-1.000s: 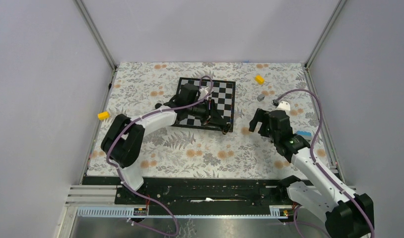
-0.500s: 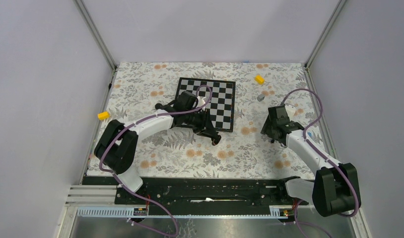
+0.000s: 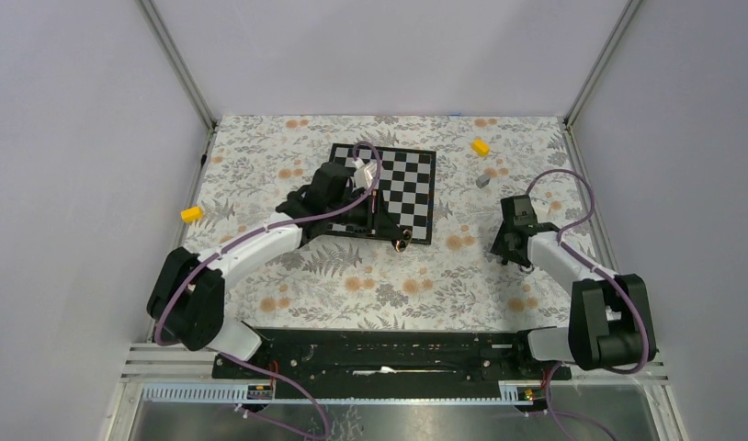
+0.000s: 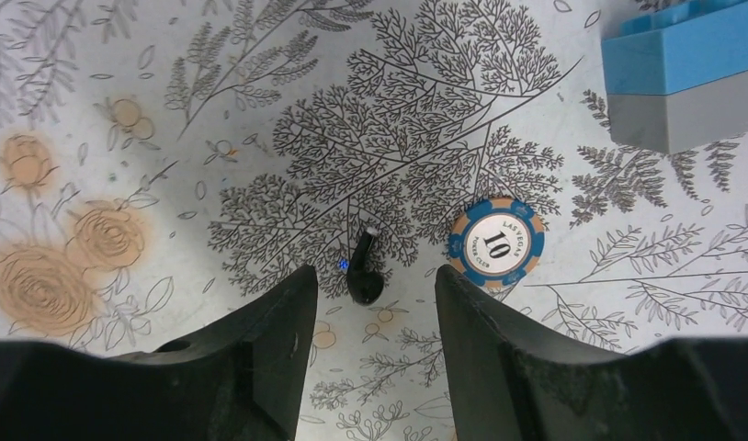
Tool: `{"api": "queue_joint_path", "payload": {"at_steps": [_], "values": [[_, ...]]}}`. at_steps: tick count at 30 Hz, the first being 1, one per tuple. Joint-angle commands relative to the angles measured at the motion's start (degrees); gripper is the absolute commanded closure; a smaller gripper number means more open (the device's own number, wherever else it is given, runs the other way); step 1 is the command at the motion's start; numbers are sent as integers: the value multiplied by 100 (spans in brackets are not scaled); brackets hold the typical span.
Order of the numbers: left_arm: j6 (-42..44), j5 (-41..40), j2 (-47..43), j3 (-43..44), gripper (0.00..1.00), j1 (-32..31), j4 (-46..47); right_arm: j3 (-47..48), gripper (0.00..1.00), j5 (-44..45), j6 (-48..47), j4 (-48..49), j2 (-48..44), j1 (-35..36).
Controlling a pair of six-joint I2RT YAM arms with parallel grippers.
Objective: Insert the wireless bluetooth earbuds into the charging case
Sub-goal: Pick up the left earbud from the center of the board.
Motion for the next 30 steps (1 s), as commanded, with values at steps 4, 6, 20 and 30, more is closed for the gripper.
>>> {"api": "queue_joint_path", "payload": {"at_steps": [4, 6, 20, 30], "values": [[60, -77, -153, -31, 100, -28, 637, 460, 47, -357, 363, -121, 749, -266], [47, -118, -94, 27, 100, -24, 511, 478, 48, -355, 428, -106, 814, -283], [104, -194, 43, 183, 100, -30, 180, 456, 56, -750, 325, -140, 861, -337], [7, -162, 216, 258, 100, -31, 179, 264, 57, -1086, 274, -215, 522, -335]]}}
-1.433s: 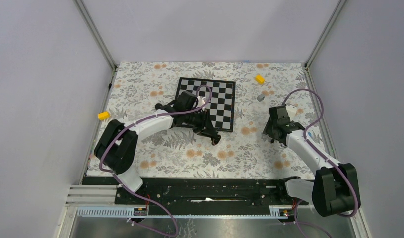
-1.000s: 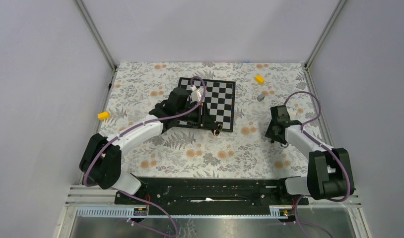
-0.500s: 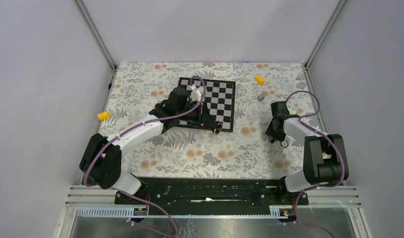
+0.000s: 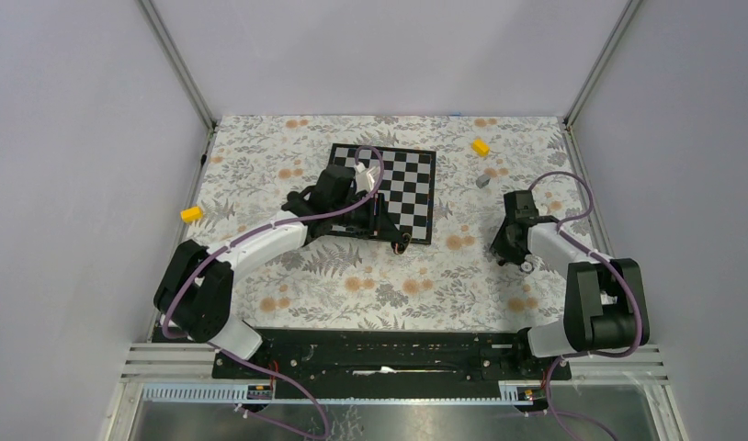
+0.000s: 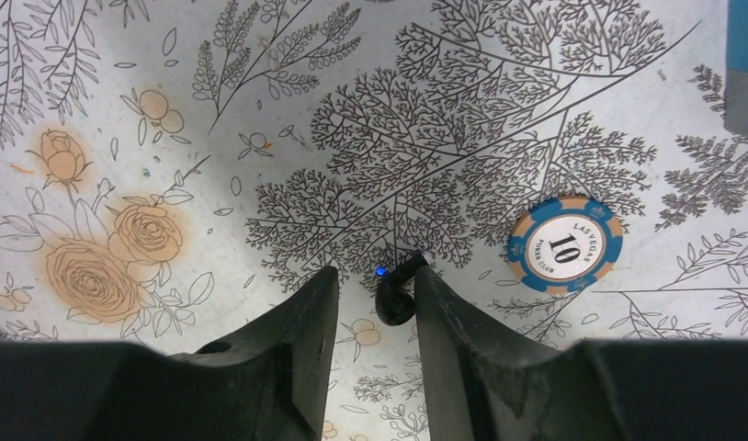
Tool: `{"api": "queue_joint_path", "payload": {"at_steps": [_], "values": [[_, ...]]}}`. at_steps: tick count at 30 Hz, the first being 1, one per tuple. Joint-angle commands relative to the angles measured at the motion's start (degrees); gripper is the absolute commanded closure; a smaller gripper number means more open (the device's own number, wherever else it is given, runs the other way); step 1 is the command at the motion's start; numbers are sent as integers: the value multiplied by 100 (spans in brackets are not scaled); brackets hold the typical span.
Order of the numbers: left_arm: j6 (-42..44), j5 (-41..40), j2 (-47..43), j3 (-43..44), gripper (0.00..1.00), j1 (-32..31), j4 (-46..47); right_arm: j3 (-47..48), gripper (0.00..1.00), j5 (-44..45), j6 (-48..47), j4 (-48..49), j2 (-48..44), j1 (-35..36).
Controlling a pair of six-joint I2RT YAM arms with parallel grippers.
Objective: Insert the wireless bluetooth earbuds into the charging case
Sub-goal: Pick up the left earbud from the center of the board.
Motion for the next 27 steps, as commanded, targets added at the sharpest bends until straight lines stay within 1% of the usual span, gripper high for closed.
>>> {"api": "queue_joint_path", "payload": {"at_steps": [1, 10, 13, 15, 19, 22, 24, 27], "values": [[-17, 2, 27, 243, 100, -18, 145, -49, 58, -234, -38, -119, -154, -18], [23, -49, 2, 234, 100, -22, 36, -85, 71, -866, 7, -120, -399, 1], [32, -68, -16, 223, 100, -22, 39, -69, 71, -1067, 10, -121, -398, 20], [36, -63, -5, 229, 100, -21, 34, -75, 71, -1441, 6, -54, -437, 30], [32, -27, 30, 248, 100, -22, 34, -183, 67, -2152, 97, 244, -523, 100], [32, -14, 61, 251, 100, -22, 35, -163, 60, -2442, 67, 343, -558, 176], [44, -3, 54, 249, 100, -22, 34, -167, 54, -2347, 42, 374, -745, 194], [76, -8, 28, 220, 100, -22, 36, -184, 43, -1751, -2, 359, -1083, 193]]}}
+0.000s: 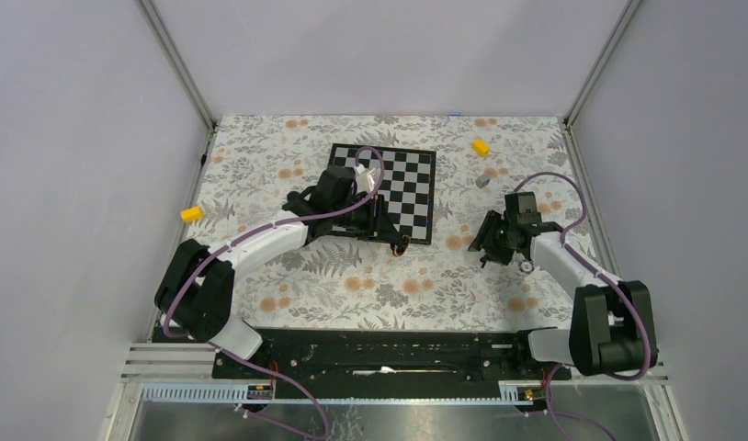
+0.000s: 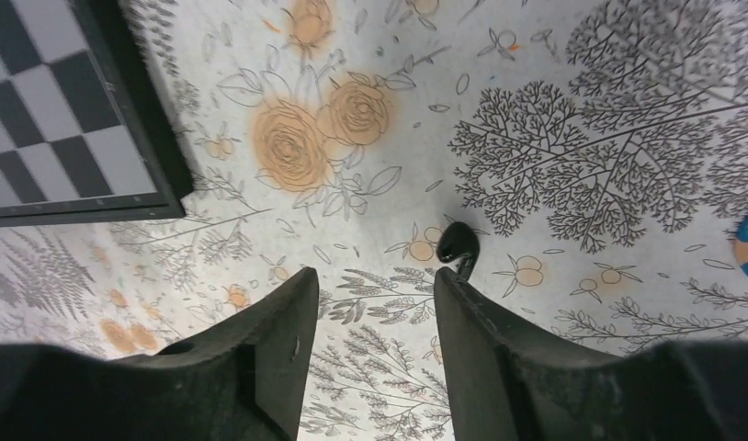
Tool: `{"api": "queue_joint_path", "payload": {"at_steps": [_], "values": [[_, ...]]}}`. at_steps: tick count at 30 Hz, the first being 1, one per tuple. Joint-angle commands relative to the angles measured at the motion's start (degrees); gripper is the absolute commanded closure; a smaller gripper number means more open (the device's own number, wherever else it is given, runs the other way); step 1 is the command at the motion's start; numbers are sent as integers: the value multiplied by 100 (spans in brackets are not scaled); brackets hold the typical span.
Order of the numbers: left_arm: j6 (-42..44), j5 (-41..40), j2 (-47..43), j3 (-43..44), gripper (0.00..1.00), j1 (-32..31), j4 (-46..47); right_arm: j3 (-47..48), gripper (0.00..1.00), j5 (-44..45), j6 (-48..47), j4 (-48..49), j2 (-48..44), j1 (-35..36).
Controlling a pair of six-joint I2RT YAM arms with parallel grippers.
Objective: Insert the wireless bluetooth earbuds into the charging case
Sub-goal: Pick up the left earbud from the center of the board.
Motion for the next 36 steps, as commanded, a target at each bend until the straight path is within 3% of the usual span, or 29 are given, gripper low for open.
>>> {"api": "queue_joint_path", "payload": {"at_steps": [1, 6, 11, 16, 23, 28, 32, 36], "values": [[84, -1, -18, 211, 100, -22, 136, 14, 40, 466, -98, 91, -574, 35], [104, 12, -4, 196, 100, -22, 136, 209, 36, 982, -399, -292, -194, 37], [106, 14, -3, 186, 100, -22, 140, 430, 45, 842, -738, -634, 518, 78], [93, -9, 14, 200, 100, -21, 141, 439, 49, 982, -776, -632, 640, 225], [80, 33, 84, 206, 100, -22, 136, 418, 70, 1202, -820, -571, 755, 332], [55, 76, 172, 236, 100, -20, 136, 422, 69, 1255, -830, -559, 860, 367], [59, 103, 209, 266, 100, -22, 137, 499, 59, 1328, -857, -561, 921, 365], [96, 93, 250, 334, 100, -22, 58, 631, 61, 1333, -868, -569, 1030, 361]]}}
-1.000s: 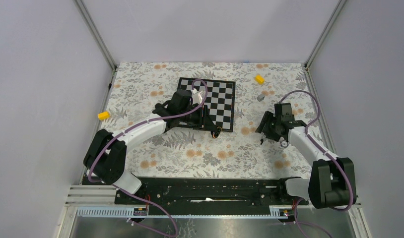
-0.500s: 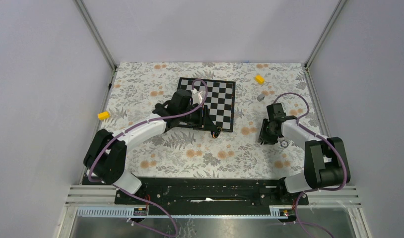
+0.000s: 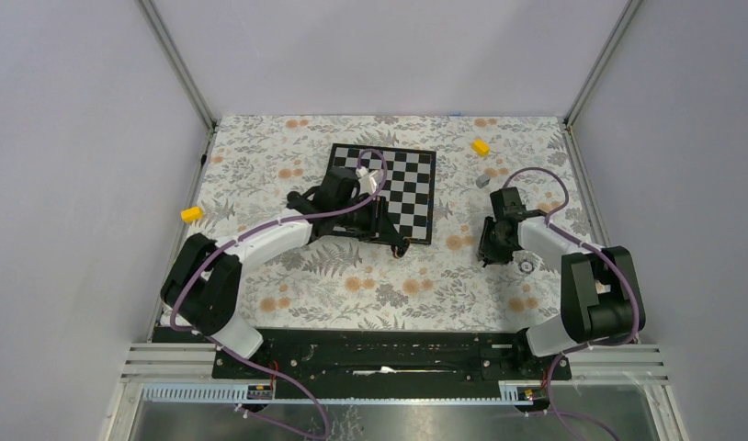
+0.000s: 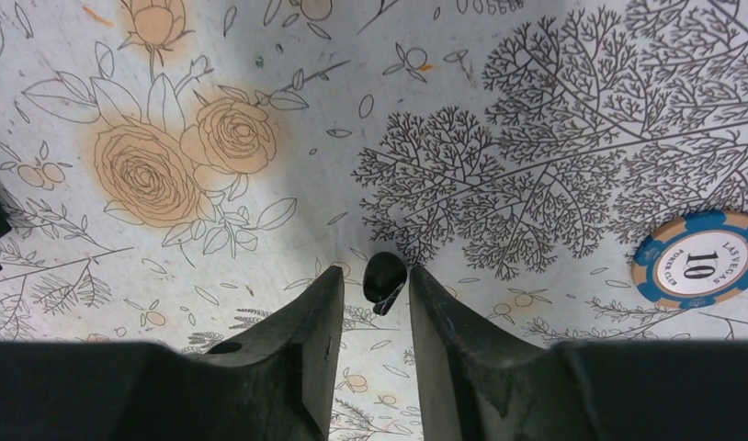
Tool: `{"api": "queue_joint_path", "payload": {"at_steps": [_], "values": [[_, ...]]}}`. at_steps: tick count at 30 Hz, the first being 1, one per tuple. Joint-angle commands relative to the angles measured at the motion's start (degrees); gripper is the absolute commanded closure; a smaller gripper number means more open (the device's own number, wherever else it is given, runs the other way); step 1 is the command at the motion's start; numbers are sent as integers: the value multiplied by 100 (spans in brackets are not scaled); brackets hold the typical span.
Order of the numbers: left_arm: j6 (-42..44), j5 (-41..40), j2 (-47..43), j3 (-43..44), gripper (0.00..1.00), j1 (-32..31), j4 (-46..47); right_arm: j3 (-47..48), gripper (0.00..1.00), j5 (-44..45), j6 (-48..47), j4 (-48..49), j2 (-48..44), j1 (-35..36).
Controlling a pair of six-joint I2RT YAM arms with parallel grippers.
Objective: Insert the wireless bluetooth earbuds into the charging case
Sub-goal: Pick up the left earbud from the center of the board.
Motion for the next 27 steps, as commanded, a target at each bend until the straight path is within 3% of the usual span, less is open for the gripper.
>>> {"api": "queue_joint_path", "payload": {"at_steps": [1, 6, 13, 27], "values": [[98, 69, 17, 315, 100, -22, 58, 201, 62, 205, -106, -89, 192, 37], [89, 78, 54, 337, 100, -22, 61, 192, 66, 250, -110, -90, 275, 46], [86, 125, 129, 386, 100, -21, 56, 146, 83, 150, -112, -94, 196, 55], [53, 212, 208, 416, 100, -22, 82, -394, 88, -865, -268, 967, -1414, 344]]}}
